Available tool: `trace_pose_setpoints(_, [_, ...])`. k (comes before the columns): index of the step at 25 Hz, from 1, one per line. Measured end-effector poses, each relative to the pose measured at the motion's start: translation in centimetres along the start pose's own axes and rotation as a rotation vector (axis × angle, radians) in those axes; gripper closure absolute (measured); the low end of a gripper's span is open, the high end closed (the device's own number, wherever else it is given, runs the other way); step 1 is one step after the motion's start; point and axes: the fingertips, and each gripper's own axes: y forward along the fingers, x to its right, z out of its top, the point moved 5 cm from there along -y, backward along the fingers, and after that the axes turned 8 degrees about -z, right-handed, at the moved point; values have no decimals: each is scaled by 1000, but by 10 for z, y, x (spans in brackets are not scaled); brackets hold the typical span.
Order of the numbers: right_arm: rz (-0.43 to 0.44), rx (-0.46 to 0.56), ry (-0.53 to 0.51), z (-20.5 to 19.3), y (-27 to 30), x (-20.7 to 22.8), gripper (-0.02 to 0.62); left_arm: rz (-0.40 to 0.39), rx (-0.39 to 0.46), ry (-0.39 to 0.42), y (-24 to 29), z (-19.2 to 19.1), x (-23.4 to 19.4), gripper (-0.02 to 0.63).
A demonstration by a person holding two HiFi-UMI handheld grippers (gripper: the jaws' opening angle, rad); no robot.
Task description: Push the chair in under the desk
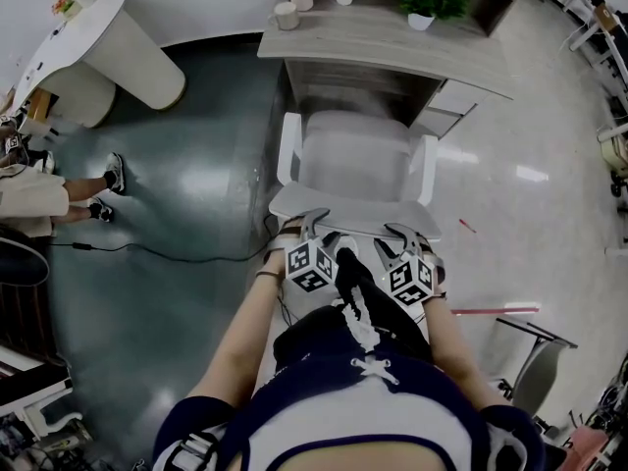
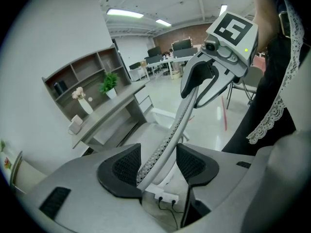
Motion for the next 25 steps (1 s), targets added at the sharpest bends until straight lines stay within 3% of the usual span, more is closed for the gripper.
trace_pose_setpoints(25, [23,2,-8,-1,25,48,463,22,5,-3,23,22,-36,376])
